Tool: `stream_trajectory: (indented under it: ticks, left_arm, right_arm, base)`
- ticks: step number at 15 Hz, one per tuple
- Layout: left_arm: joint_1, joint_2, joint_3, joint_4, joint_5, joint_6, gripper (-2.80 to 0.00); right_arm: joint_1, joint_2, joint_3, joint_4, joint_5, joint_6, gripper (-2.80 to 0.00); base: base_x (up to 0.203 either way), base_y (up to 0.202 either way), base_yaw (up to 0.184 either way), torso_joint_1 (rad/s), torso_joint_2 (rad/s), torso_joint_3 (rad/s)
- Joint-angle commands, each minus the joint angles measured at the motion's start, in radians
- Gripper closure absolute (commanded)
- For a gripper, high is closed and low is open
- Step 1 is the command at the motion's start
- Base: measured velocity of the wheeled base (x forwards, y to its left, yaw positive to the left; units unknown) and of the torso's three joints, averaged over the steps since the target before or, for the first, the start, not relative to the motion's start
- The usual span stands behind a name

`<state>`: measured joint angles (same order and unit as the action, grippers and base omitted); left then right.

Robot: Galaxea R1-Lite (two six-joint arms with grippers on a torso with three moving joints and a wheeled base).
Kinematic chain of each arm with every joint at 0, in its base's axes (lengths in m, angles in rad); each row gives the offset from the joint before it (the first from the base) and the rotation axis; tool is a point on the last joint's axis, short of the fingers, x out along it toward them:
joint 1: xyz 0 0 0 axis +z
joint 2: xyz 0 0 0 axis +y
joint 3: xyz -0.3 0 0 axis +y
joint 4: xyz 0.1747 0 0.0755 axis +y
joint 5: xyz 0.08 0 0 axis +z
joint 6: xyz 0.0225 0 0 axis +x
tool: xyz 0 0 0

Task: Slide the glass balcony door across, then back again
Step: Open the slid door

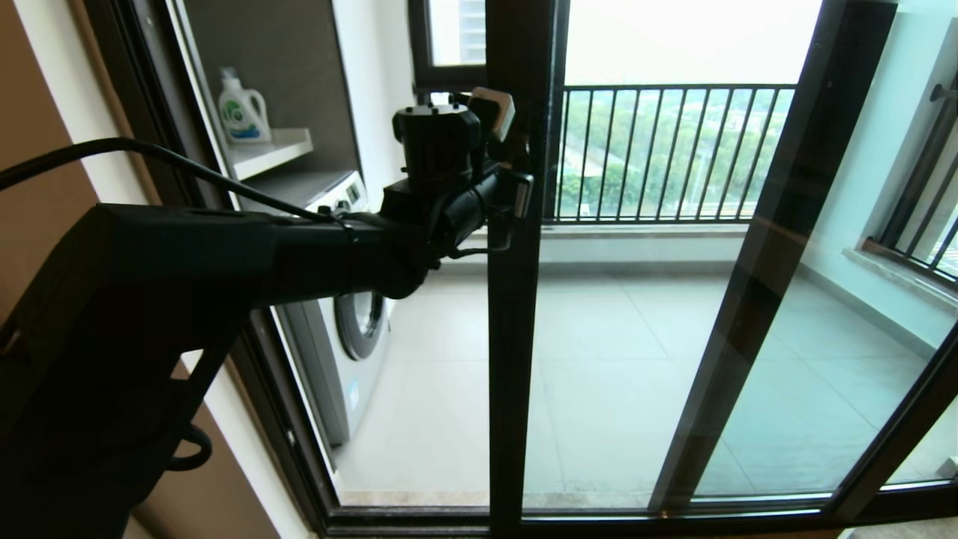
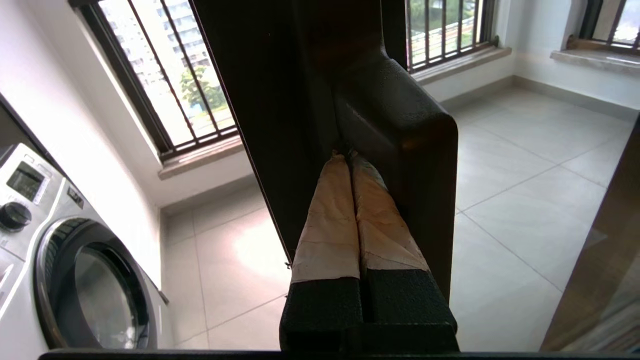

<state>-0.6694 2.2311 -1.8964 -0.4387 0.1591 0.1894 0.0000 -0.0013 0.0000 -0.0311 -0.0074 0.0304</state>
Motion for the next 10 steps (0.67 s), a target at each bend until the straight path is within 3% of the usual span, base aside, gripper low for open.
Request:
stream_trajectory:
  ticks: [1, 4, 10]
  left_arm:
    - [-0.012, 0.005, -0.004, -0.006, 0.004, 0.001, 0.0]
    - [-0.009, 0.002, -0.003, -0.006, 0.005, 0.001, 0.0]
    - [0.051, -0.077, 0.058, -0.011, 0.086, 0.001, 0.0]
  right_arm:
    - [0.0, 0.0, 0.012, -0.001, 0.0, 0.0, 0.0]
    - [0.0, 0.0, 0.012, -0.001, 0.0, 0.0, 0.0]
    - [0.0, 0.001, 0.012, -0.001, 0.0, 0.0, 0.0]
  base:
    - [0.0, 0.0, 0.0, 0.0, 0.0, 0.0]
    - [0.0, 0.0, 0.0, 0.0, 0.0, 0.0]
    - [0.0, 0.0, 0.0, 0.0, 0.0, 0.0]
